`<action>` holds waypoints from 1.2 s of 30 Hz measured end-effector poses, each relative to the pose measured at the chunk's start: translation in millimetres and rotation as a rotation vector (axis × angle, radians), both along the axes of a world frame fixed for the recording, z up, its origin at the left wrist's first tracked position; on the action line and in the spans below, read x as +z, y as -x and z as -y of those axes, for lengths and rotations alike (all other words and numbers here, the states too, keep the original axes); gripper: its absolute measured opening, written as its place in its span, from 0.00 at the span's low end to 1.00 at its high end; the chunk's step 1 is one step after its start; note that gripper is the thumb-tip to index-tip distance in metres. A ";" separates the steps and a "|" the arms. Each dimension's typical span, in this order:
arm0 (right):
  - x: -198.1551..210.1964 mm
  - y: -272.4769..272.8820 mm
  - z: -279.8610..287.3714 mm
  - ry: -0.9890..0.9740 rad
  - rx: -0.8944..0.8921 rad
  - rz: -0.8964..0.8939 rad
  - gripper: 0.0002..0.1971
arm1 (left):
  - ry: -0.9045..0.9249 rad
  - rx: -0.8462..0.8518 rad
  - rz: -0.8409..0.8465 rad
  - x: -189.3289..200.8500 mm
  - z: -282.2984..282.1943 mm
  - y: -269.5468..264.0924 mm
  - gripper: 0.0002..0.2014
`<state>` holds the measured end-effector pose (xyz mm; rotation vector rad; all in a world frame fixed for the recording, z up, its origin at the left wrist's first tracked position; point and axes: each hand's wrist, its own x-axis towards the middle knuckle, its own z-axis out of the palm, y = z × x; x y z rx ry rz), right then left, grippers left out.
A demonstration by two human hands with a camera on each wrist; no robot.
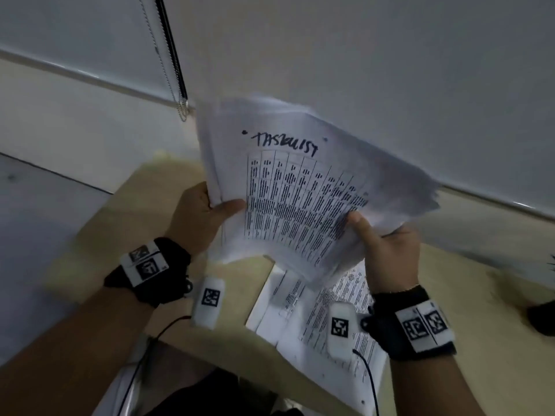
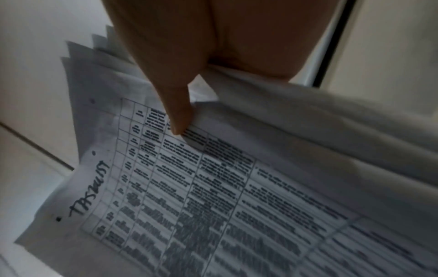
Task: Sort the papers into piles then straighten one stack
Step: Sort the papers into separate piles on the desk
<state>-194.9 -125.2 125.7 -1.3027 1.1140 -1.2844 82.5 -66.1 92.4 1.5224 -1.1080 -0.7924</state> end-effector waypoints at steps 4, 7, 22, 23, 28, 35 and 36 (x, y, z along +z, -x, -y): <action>-17.1 -0.7 -6.1 0.034 0.043 -0.096 0.09 | 0.002 0.009 0.032 -18.9 -3.4 5.5 0.25; -36.3 -5.9 -2.6 -0.065 0.069 -0.074 0.22 | -0.010 -0.021 -0.027 -33.9 0.8 9.7 0.36; -40.8 -10.5 2.0 -0.033 -0.001 -0.054 0.13 | 0.148 0.277 0.093 -16.1 5.0 21.7 0.12; -37.6 -11.5 1.8 -0.004 -0.021 -0.040 0.13 | 0.189 0.308 0.112 -12.6 4.7 26.8 0.09; -36.7 -8.2 -6.6 0.006 -0.007 -0.060 0.17 | 0.190 0.145 -0.066 -16.6 -0.7 37.6 0.15; -40.2 -10.1 -1.5 -0.030 0.031 -0.024 0.17 | 0.260 0.094 -0.078 -1.4 11.3 38.6 0.09; -39.2 -11.3 -0.5 -0.028 0.033 -0.011 0.19 | 0.291 0.045 -0.111 0.9 11.9 41.5 0.05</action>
